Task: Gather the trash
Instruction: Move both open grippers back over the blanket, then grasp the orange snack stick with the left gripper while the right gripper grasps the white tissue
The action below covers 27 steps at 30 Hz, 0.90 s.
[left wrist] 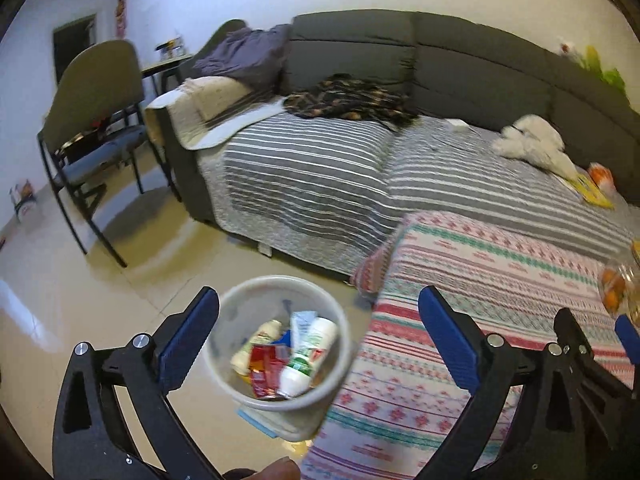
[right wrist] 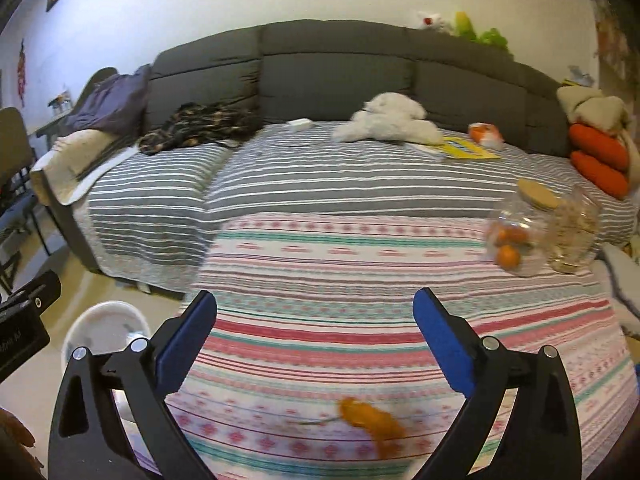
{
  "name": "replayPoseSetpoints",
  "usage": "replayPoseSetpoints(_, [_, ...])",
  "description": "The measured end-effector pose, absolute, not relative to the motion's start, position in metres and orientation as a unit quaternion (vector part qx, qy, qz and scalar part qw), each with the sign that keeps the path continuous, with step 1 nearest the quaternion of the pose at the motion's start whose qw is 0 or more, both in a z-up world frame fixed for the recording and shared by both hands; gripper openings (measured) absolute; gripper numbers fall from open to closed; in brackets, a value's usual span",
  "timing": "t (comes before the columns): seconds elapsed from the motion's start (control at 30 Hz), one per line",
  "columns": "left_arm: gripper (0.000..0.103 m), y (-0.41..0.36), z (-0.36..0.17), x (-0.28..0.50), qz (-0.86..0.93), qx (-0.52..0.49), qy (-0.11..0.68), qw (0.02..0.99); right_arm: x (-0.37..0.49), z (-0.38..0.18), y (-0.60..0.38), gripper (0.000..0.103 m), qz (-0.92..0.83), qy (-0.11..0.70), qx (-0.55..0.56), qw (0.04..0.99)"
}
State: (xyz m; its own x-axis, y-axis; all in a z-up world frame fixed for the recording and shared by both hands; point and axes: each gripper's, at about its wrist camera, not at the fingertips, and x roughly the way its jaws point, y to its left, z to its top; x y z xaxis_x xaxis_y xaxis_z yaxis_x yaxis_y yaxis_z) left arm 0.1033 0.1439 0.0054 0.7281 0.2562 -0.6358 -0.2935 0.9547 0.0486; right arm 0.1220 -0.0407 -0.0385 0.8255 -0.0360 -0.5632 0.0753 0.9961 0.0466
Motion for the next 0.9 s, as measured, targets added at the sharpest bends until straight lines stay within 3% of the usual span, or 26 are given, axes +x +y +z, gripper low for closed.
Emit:
replayPoseSetpoints(0.4, [0.096, 0.06, -0.025, 0.118, 0.071, 0.012, 0.388, 0.919, 0.101, -0.059, -0.134, 0.096, -0.097, 0.308, 0.041, 0.945])
replayPoseSetpoints(0.83, [0.095, -0.029, -0.089, 0.132, -0.016, 0.004, 0.509, 0.861, 0.065, -0.103, -0.233, 0.096, -0.112, 0.432, 0.161, 0.88])
replayPoseSetpoints(0.9, [0.091, -0.04, -0.097, 0.132, -0.018, 0.004, 0.52, 0.854, 0.057, -0.108, -0.243, 0.096, -0.116, 0.44, 0.175, 0.873])
